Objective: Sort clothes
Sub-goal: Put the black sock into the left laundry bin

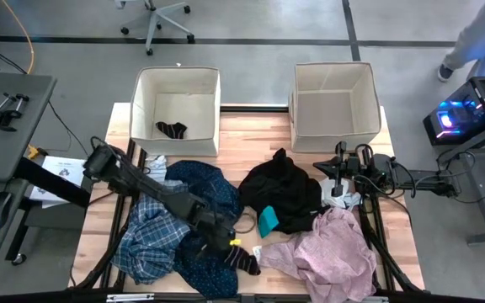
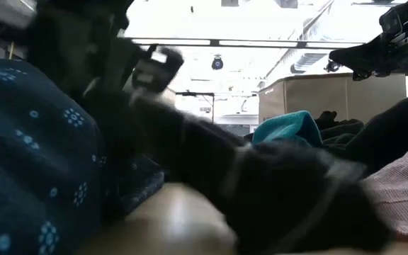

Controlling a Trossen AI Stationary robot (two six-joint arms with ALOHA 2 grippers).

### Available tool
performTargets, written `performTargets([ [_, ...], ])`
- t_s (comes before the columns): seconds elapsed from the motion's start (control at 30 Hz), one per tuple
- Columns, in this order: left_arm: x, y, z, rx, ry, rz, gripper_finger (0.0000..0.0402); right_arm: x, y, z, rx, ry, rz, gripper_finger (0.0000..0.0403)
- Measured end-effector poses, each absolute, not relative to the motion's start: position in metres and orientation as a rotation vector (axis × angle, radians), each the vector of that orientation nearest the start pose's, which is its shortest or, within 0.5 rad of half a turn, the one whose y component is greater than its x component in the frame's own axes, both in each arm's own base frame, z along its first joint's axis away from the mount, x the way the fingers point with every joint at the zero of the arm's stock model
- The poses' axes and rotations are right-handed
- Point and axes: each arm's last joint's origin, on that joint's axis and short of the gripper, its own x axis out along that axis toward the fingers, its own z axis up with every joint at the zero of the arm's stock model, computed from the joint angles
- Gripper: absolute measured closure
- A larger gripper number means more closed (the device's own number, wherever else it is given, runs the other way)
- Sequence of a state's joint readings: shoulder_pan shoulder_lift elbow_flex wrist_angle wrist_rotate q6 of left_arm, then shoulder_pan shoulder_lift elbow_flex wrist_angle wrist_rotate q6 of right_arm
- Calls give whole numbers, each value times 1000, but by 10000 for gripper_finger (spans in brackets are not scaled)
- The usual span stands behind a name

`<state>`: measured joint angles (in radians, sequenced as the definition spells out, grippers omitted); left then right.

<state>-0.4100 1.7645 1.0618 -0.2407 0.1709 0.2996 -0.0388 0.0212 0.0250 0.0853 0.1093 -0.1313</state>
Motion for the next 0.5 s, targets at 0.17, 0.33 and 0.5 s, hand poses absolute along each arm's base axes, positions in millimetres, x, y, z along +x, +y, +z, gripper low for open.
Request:
performTargets([
  [0.17,304,-110,242,511,767,-373,398,97,-7,179,-128,-79,-154,402],
  [0.33,264,-64,320,606,648,115,400,97,-7,179,-128,-79,-154,402],
  [0.5,213,-12,373,634,666,601,401,97,-7,179,-128,-79,-154,402],
])
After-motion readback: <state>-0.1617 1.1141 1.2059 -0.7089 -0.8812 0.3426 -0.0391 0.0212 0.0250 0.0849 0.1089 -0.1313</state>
